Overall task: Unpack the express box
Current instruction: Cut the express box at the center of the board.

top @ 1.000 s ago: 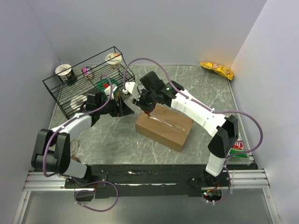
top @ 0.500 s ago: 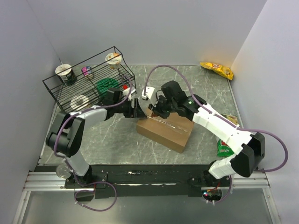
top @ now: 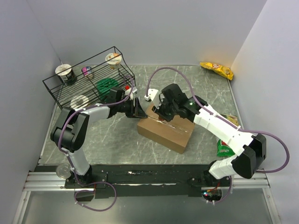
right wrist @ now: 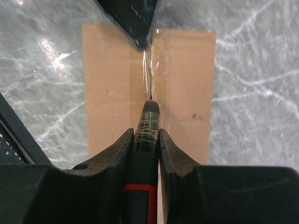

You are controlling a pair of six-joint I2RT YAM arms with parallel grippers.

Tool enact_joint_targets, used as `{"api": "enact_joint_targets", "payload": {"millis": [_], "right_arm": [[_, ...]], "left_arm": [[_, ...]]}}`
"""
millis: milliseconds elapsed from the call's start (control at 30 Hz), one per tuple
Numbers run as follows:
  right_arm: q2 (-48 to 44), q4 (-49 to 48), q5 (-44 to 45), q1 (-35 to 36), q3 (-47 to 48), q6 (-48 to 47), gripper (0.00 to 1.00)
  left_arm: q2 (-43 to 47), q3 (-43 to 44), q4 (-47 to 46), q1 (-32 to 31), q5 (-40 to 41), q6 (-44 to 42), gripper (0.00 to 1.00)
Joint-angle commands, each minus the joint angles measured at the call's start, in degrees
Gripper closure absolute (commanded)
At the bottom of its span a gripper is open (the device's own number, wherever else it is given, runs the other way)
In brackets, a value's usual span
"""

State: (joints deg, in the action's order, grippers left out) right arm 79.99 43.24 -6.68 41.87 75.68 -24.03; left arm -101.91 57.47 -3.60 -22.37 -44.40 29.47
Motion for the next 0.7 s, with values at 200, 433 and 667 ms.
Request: {"api": "enact_joint_targets", "payload": {"millis": [200, 433, 667], "right_arm": [[-6.6, 8.7, 3.8, -0.6, -0.6, 2.1, 1.0], [-8.8, 11.4, 3.4, -1.4, -2.5, 2.2, 1.0], [-10.9, 13.8, 2.9, -2.2, -4.8, 2.0, 1.0]], "left_arm": [[-1.8, -1.0, 1.8, 0.1, 7.9, -1.3, 0.48], [-2.0, -1.0, 2.1, 0.1, 8.6, -1.7, 0.51], [-2.2, -1.0, 2.3, 0.1, 9.7, -2.1, 0.53]]}}
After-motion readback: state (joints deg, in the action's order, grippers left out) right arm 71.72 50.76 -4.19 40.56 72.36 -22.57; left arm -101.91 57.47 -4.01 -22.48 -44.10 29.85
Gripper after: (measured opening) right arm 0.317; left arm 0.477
